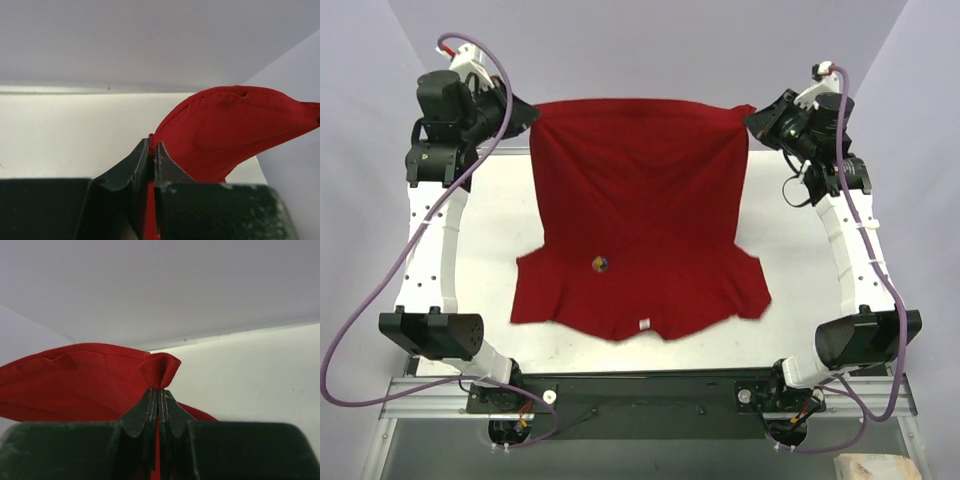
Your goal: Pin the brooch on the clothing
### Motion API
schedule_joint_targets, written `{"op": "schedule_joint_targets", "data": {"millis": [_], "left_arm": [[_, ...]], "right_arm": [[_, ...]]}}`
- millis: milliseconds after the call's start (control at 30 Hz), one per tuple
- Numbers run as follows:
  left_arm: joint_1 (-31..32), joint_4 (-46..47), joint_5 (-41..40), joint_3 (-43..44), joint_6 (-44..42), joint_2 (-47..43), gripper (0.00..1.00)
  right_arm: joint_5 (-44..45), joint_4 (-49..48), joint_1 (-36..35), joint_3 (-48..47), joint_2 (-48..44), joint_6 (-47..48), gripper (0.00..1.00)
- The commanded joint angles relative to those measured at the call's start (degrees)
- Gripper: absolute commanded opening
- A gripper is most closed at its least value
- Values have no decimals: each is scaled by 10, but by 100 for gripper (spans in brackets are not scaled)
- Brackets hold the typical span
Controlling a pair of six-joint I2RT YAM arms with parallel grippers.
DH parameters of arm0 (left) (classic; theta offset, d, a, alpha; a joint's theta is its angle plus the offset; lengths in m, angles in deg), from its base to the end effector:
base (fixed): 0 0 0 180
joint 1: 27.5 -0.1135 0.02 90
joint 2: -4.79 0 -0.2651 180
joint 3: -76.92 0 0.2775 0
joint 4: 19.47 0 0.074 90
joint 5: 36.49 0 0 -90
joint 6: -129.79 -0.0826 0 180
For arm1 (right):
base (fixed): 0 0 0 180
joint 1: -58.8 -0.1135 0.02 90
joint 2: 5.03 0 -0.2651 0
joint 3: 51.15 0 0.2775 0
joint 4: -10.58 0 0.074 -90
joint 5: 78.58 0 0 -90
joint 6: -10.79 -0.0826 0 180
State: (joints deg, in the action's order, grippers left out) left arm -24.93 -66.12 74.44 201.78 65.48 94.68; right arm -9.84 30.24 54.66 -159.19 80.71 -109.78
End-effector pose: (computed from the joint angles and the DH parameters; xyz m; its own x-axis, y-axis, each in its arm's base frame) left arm 0.3932 -0.0472 0.5070 -0.3519 -0.3895 -0.8511 0.2650 0.8306 -0.4897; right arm 0.4046 0.0593 0.4901 -0.1784 0.4623 -0.8686 -0.3924 0.7761 0.4937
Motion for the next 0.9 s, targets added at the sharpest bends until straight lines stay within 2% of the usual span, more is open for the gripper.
{"op": "schedule_joint_targets", "data": {"millis": [0, 167, 400, 567, 867], "left_arm": [[-4, 33, -16, 114, 3, -29, 0], [-3, 26, -16, 142, 1, -73, 0], [-3, 75, -23, 40, 6, -219, 0], [-3, 94, -5, 24, 16, -279, 0], [-3, 87, 23, 45, 23, -278, 0]], "right_arm": [[-12, -67, 3, -66, -65, -10, 0], [-5, -102, 4, -29, -165, -11, 0], [-5, -103, 0, 26, -298, -12, 0], [-9, -93, -1, 44, -345, -14, 0], [-9, -94, -2, 47, -365, -13, 0]]}}
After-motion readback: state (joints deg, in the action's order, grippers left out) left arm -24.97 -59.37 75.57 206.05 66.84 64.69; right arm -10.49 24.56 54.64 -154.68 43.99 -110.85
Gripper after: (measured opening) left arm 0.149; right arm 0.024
